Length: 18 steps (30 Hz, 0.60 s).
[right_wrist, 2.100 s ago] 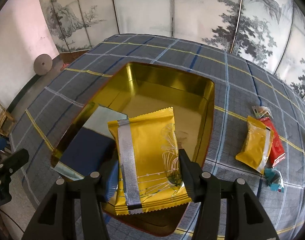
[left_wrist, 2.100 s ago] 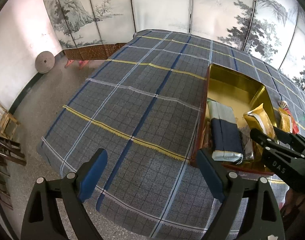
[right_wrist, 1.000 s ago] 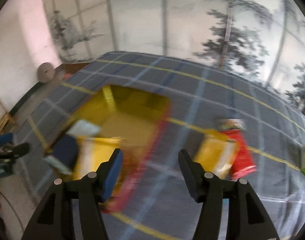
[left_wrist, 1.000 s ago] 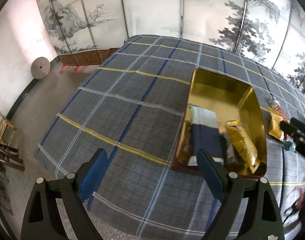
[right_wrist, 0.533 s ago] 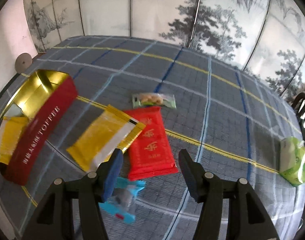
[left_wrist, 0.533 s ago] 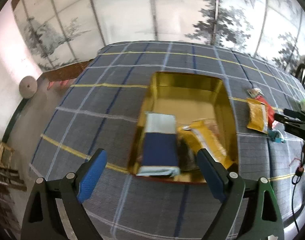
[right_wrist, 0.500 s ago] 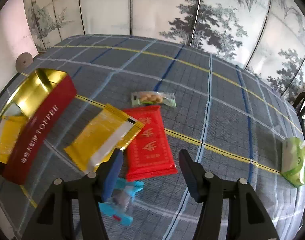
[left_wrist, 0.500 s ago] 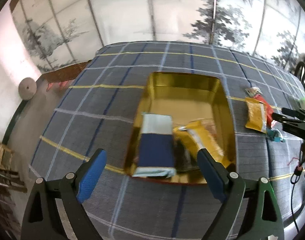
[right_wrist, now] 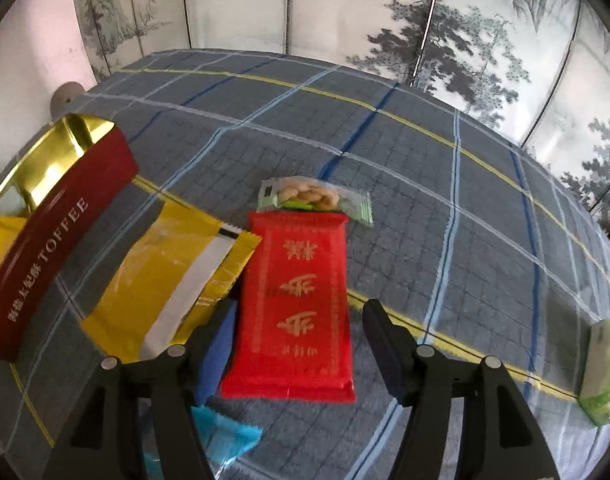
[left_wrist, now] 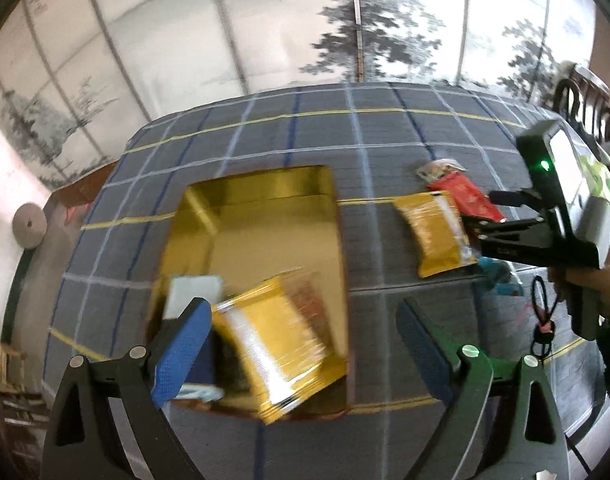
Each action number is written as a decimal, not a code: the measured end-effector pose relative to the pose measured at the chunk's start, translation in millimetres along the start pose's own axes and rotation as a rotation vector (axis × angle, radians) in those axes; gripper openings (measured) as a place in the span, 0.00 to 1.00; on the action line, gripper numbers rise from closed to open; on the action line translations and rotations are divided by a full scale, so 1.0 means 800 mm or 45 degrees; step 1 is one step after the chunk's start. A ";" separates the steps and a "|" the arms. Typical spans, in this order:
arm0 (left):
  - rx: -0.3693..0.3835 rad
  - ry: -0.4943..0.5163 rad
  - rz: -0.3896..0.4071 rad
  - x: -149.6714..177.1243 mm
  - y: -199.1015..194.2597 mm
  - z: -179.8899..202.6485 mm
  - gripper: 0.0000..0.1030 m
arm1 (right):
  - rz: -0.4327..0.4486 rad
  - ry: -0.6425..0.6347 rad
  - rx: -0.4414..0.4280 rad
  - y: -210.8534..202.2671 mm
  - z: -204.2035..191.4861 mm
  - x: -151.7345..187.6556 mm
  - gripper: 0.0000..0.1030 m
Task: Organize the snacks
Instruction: 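Grasp the clear yellow bag with the left tool while the right tool holds the red packet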
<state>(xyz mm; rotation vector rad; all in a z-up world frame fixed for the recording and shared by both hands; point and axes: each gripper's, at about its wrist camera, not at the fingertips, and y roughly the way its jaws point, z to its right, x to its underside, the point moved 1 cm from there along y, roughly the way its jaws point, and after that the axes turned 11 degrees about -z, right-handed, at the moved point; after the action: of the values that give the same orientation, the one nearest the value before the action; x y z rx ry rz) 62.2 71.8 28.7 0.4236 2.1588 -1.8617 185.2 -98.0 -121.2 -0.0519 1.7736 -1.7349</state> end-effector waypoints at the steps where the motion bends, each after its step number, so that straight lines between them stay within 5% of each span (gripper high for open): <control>1: 0.001 0.015 -0.001 -0.004 0.004 0.009 0.90 | 0.006 0.011 -0.018 0.001 0.003 0.000 0.63; 7: 0.050 0.038 -0.032 -0.028 0.028 0.050 0.90 | 0.053 0.011 -0.048 -0.002 0.007 0.007 0.45; 18: 0.149 0.044 -0.047 -0.056 0.060 0.108 0.89 | 0.077 0.220 0.061 -0.027 0.071 0.075 0.45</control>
<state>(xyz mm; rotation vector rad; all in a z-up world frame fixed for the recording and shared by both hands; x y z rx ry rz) 122.4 -9.2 -10.8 0.4454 2.1004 -2.0224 155.8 -177.7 -121.7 0.1749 1.8343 -1.7828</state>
